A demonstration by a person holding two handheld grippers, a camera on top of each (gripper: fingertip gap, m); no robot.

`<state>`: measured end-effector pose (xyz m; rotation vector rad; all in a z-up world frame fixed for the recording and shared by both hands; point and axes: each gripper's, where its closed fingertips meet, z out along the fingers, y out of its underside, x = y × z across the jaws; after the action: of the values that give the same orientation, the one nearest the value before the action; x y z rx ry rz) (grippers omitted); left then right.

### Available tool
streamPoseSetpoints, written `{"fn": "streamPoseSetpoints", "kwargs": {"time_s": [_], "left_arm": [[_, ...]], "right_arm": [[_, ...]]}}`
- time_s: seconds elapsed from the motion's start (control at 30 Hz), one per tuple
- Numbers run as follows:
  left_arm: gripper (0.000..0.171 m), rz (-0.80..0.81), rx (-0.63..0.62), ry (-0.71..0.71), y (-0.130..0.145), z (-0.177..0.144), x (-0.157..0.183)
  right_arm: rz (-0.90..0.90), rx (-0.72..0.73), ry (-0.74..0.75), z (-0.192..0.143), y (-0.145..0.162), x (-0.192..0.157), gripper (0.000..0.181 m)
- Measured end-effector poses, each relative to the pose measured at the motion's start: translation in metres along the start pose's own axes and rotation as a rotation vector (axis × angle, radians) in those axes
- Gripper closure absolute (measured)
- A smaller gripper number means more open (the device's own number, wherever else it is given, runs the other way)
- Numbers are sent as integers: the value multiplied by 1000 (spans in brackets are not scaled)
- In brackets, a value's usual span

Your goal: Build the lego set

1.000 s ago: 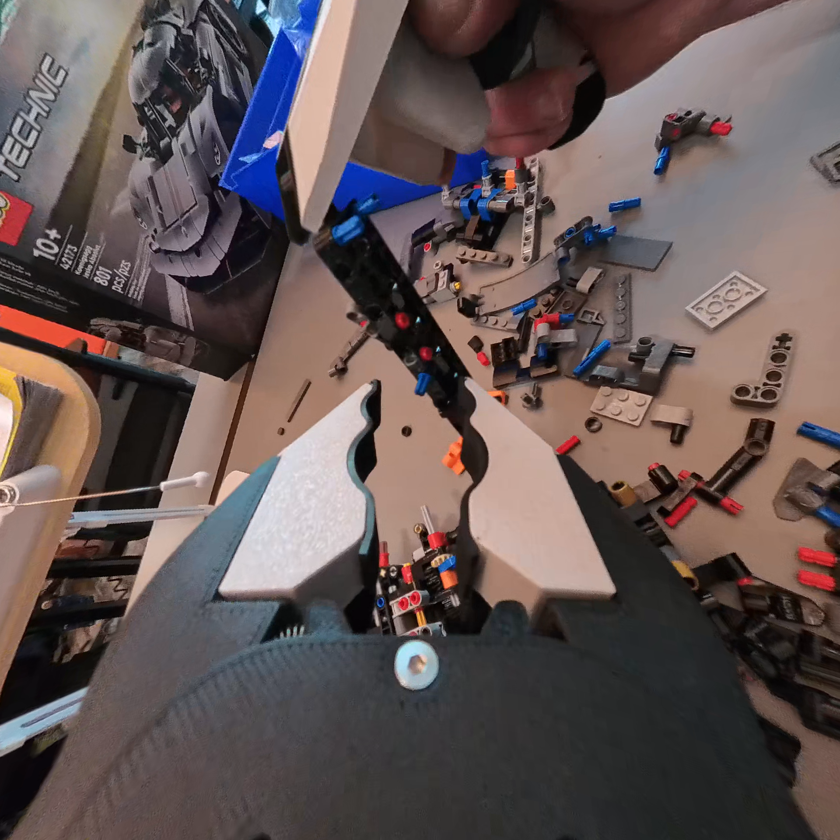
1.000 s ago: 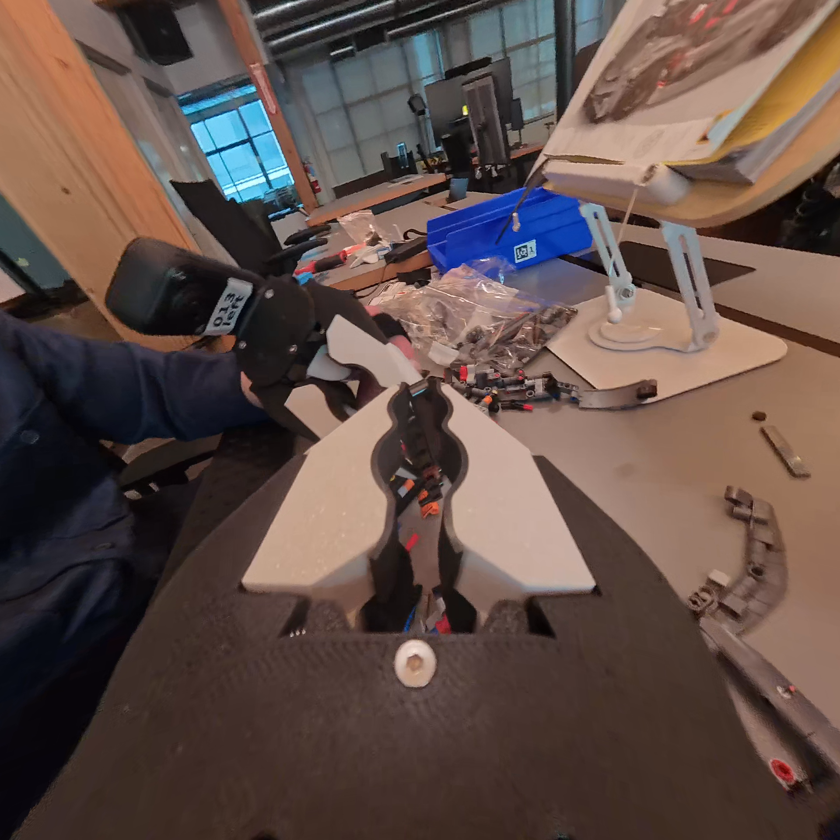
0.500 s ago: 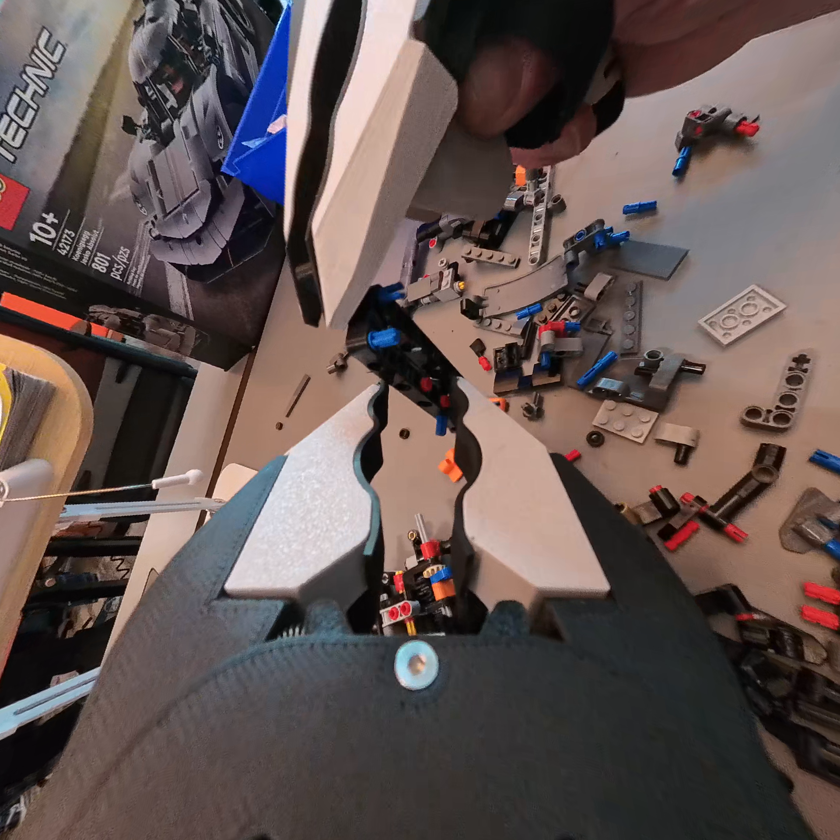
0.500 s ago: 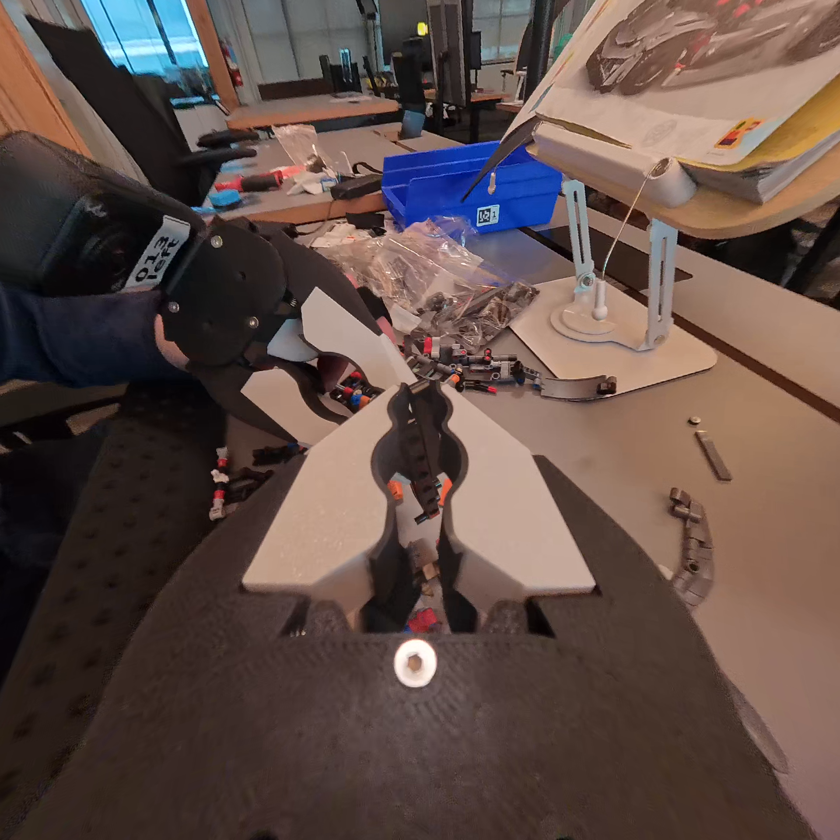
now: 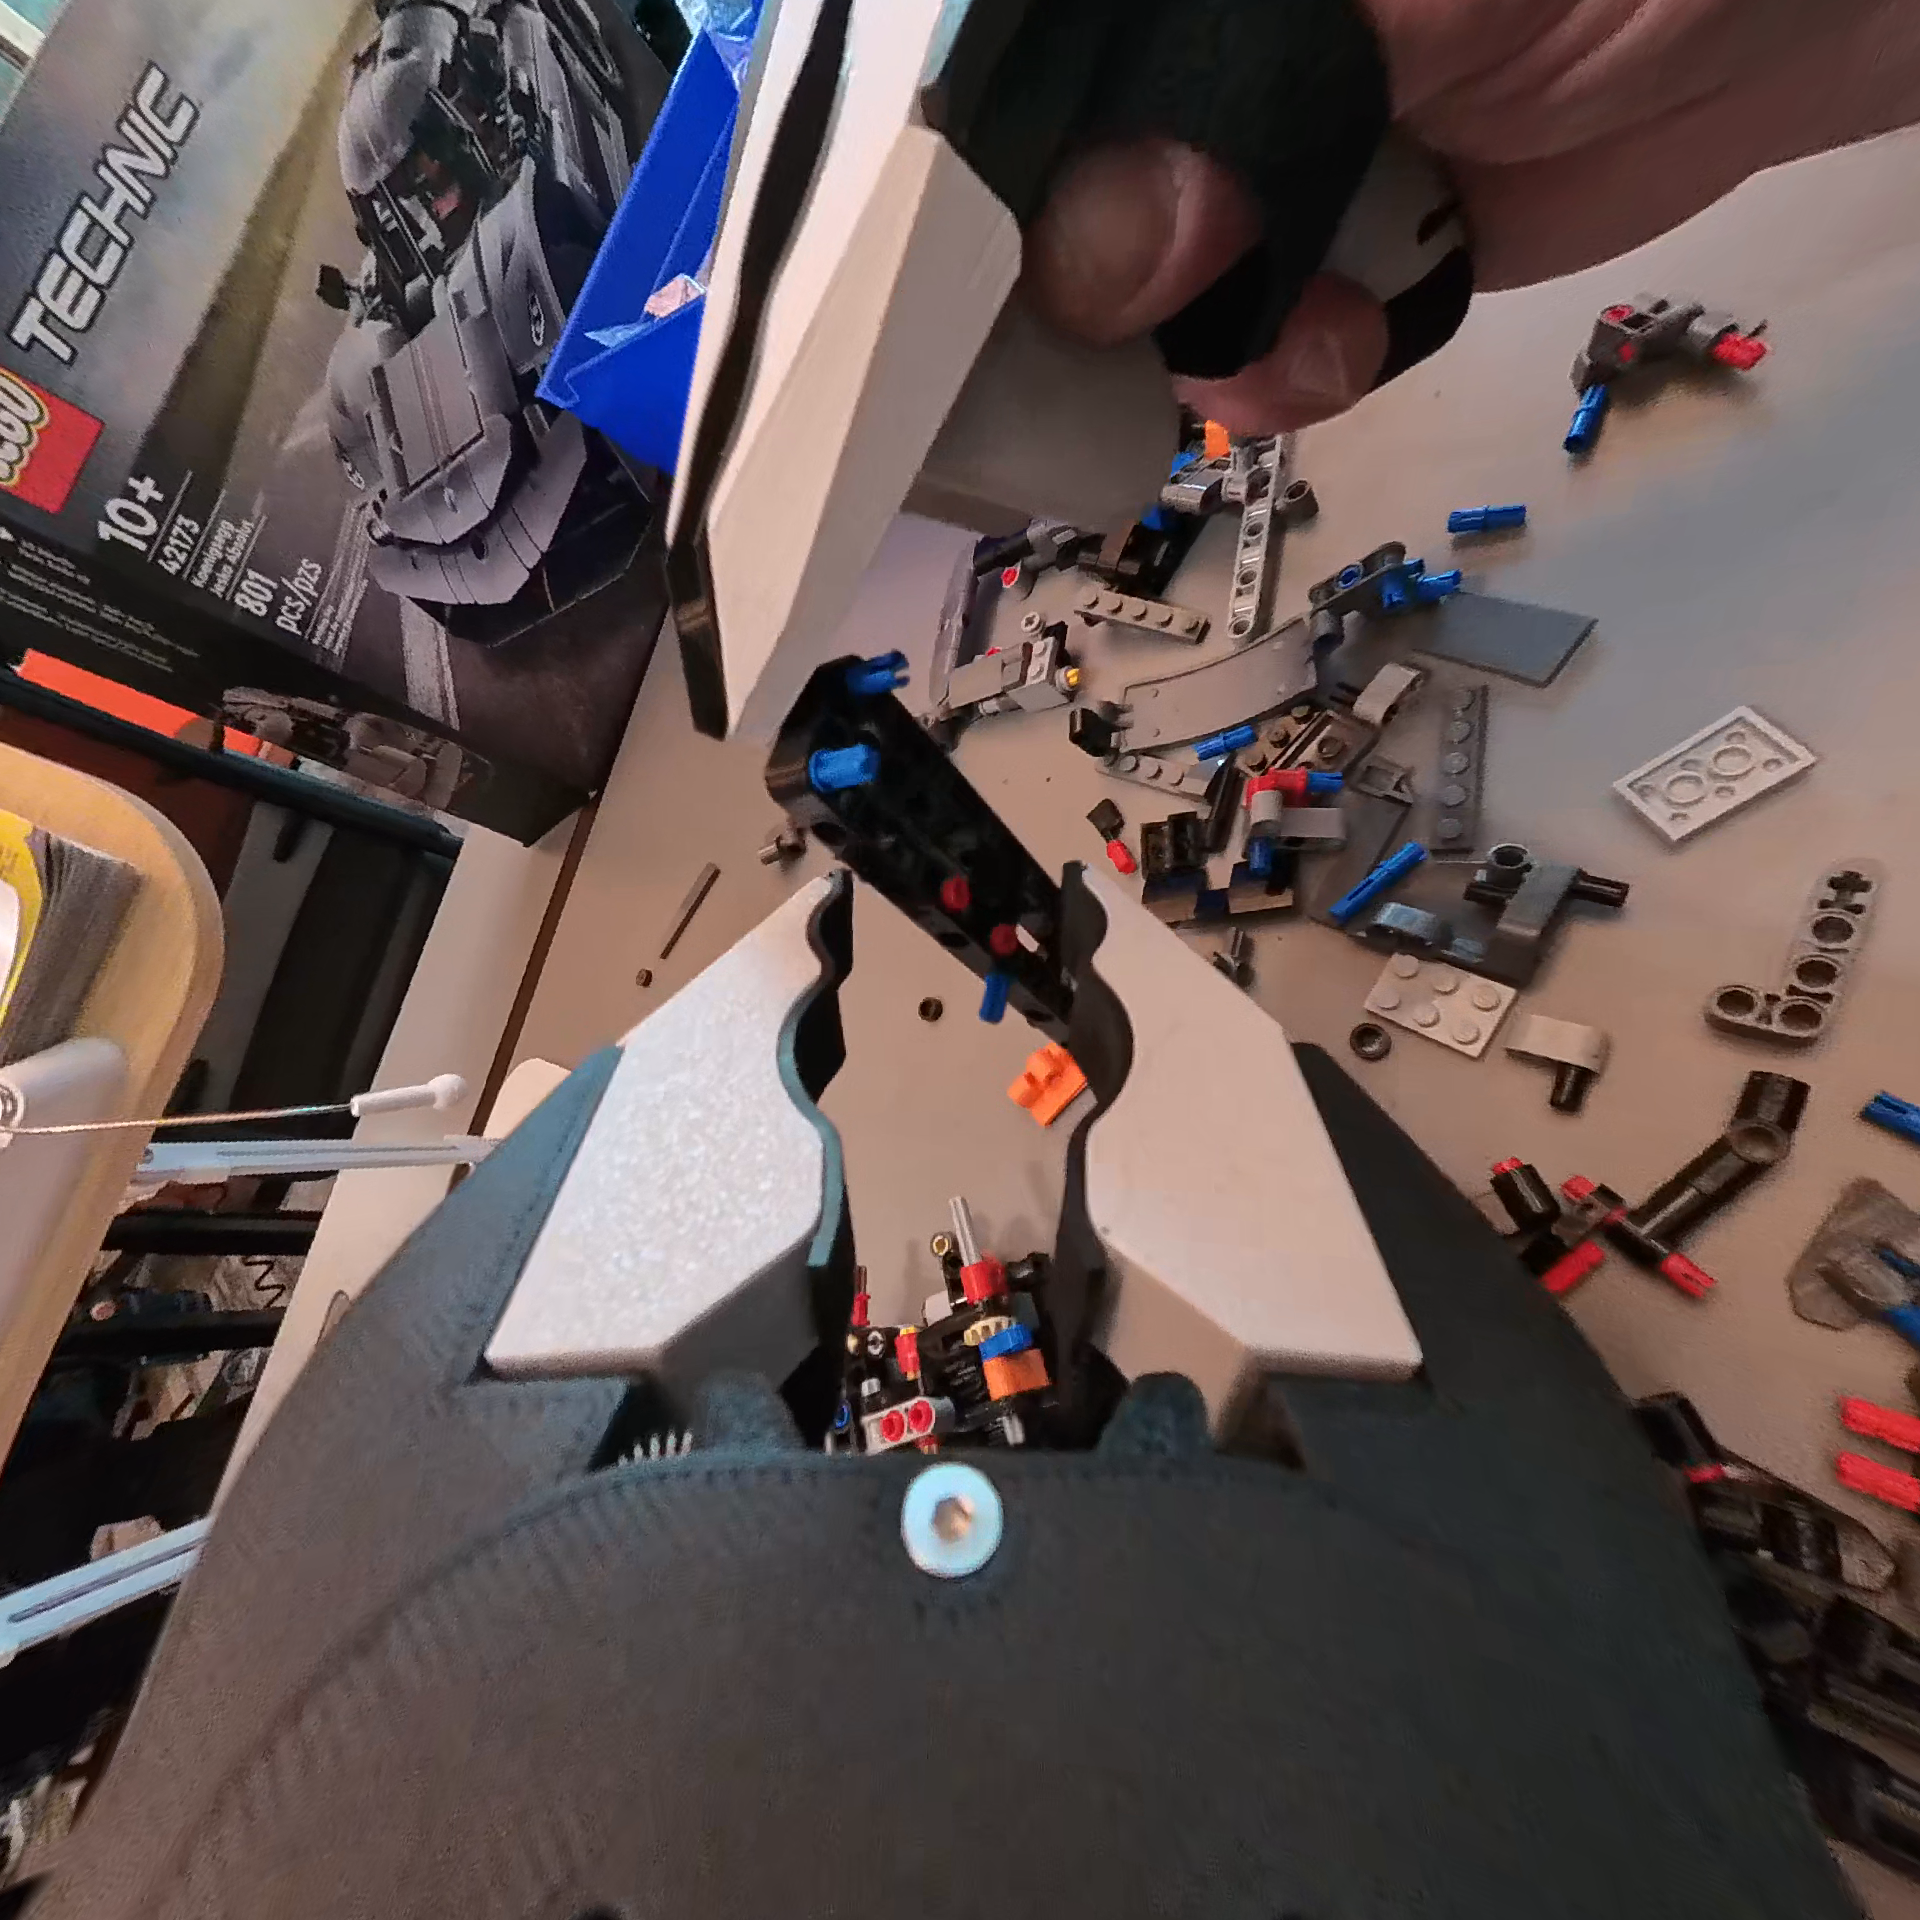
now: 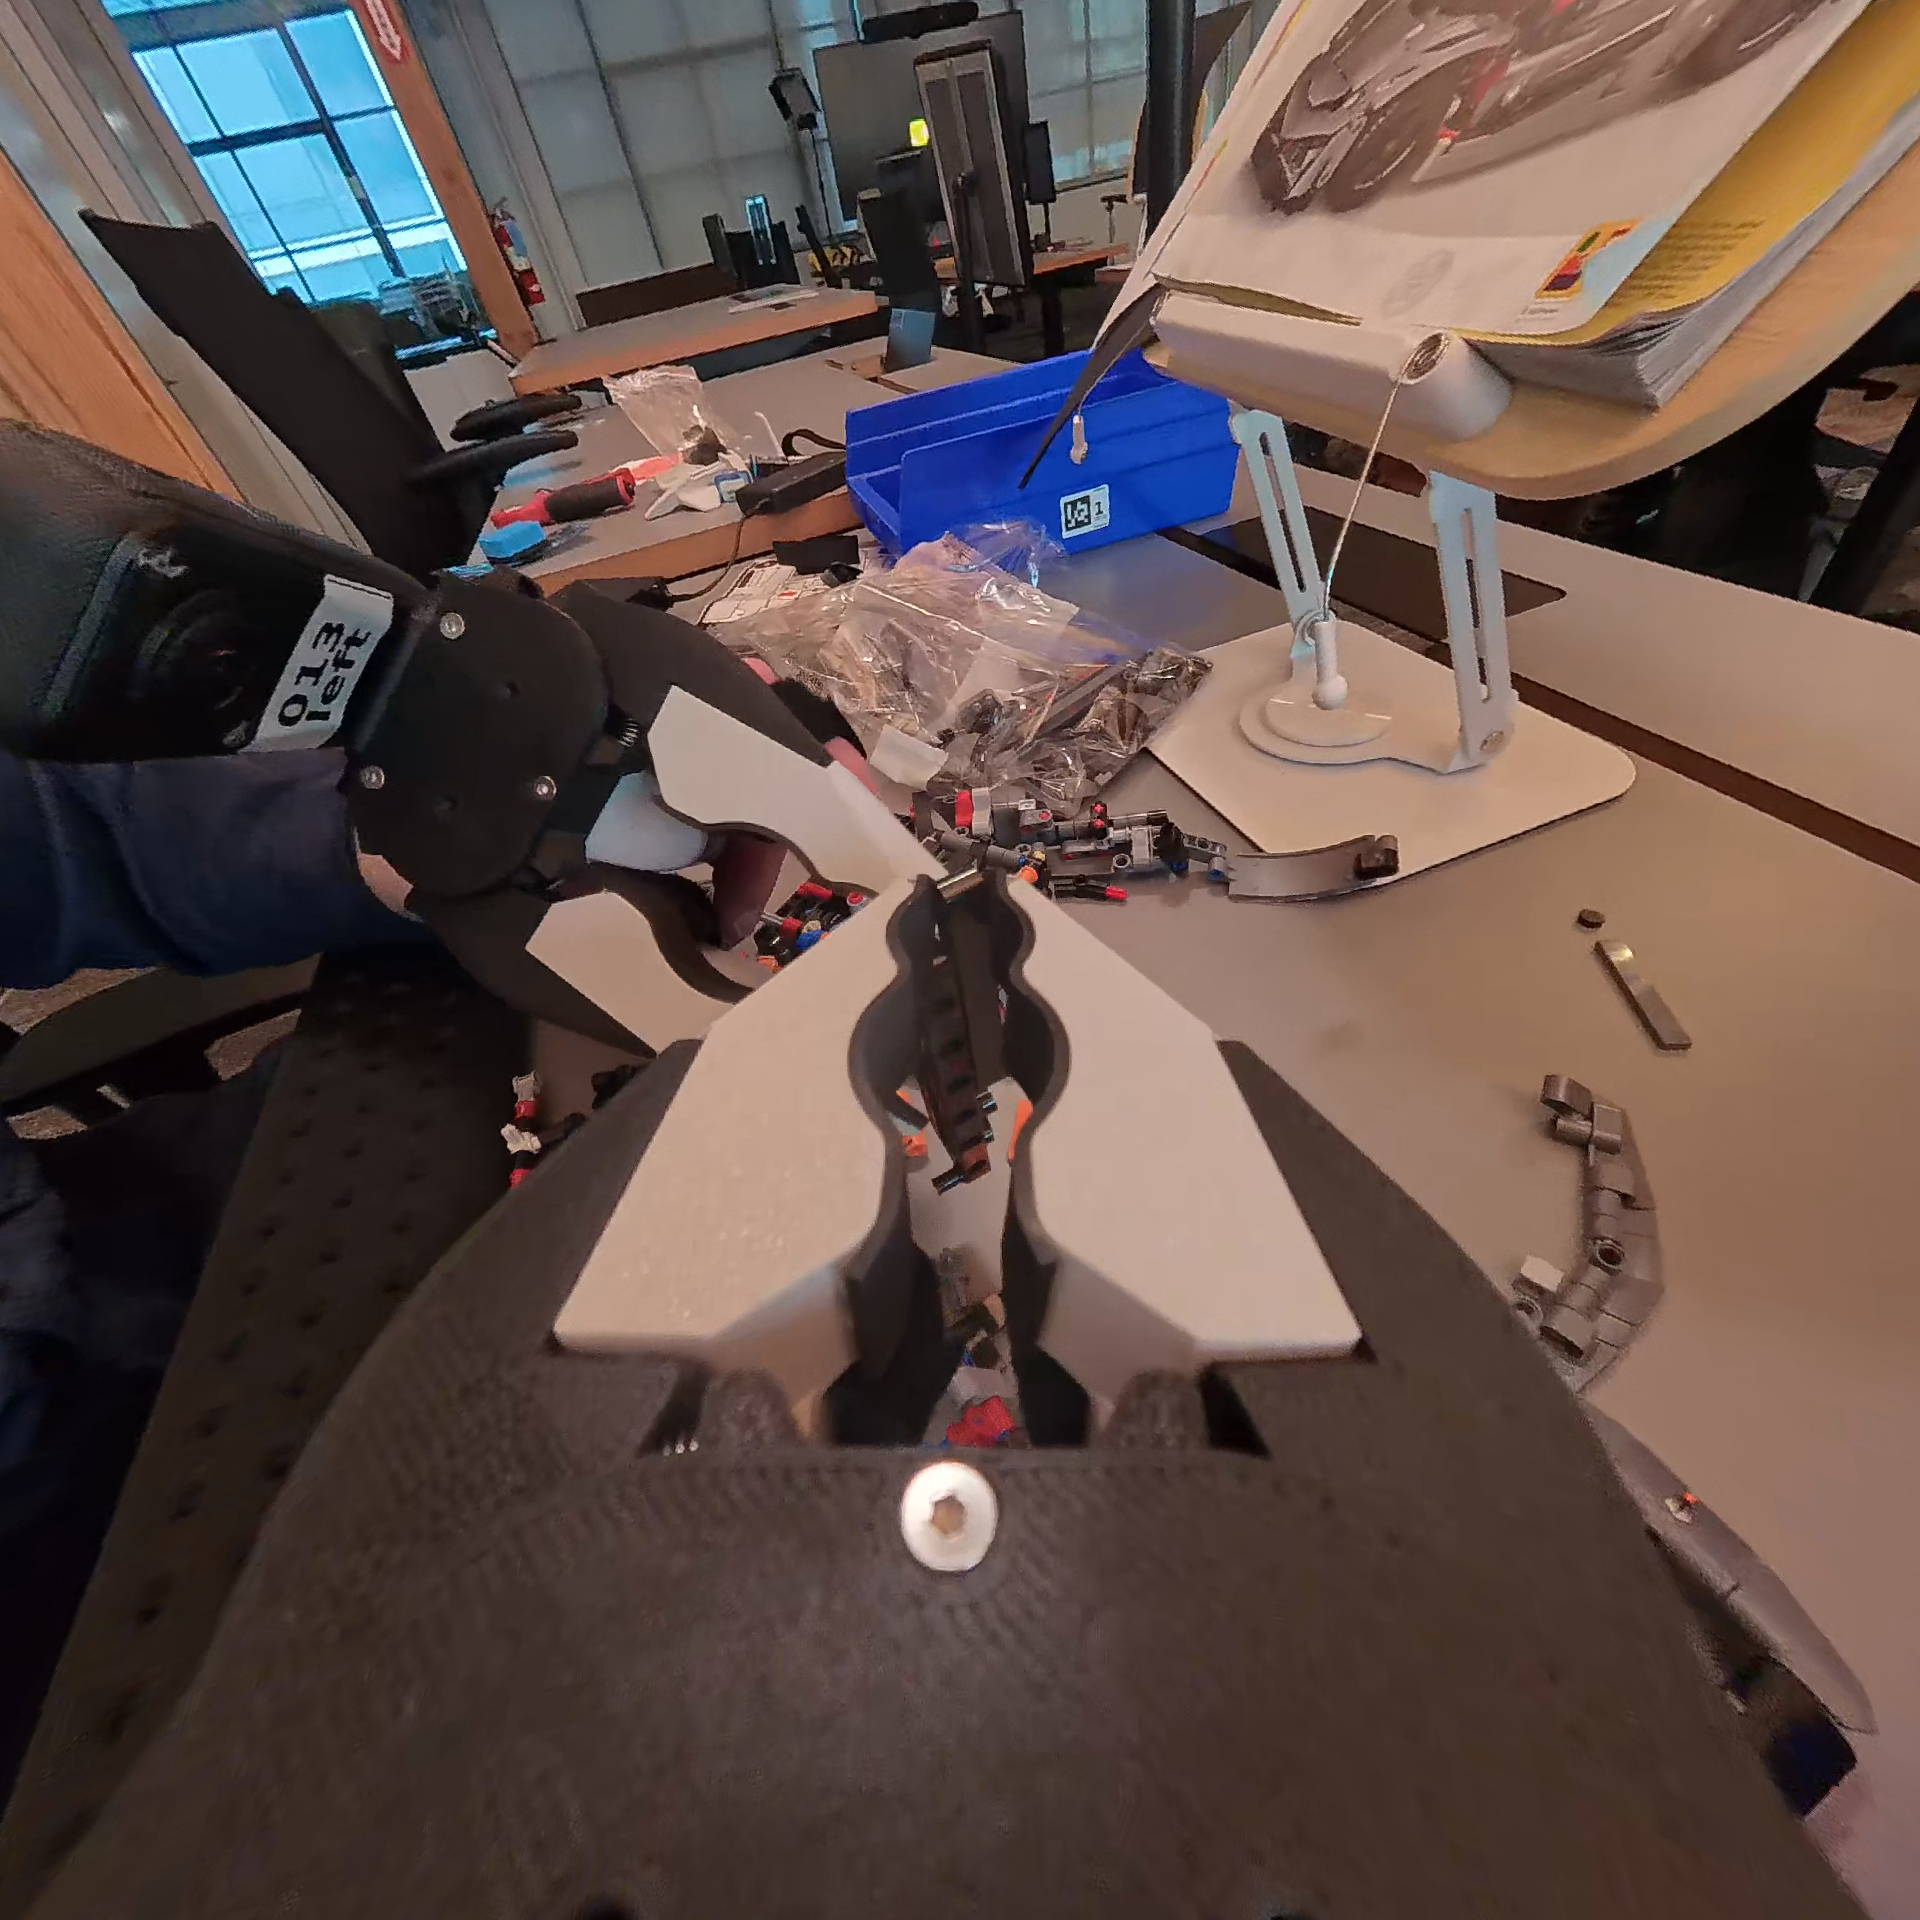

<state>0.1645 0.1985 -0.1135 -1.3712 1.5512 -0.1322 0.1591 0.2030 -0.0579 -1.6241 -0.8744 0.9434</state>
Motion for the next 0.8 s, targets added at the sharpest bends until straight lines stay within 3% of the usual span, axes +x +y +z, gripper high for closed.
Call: {"fn": "streamPoseSetpoints", "kwargs": {"time_s": [0.27,0.8], "left_arm": [[143,-22,-15,-11,4,1,-5],[152,-137,66,170,5,-7,-1]], "right_arm": [[-29,-20,-3,3,2,-4,174],[24,-3,-88,0,2,-10,174]]}}
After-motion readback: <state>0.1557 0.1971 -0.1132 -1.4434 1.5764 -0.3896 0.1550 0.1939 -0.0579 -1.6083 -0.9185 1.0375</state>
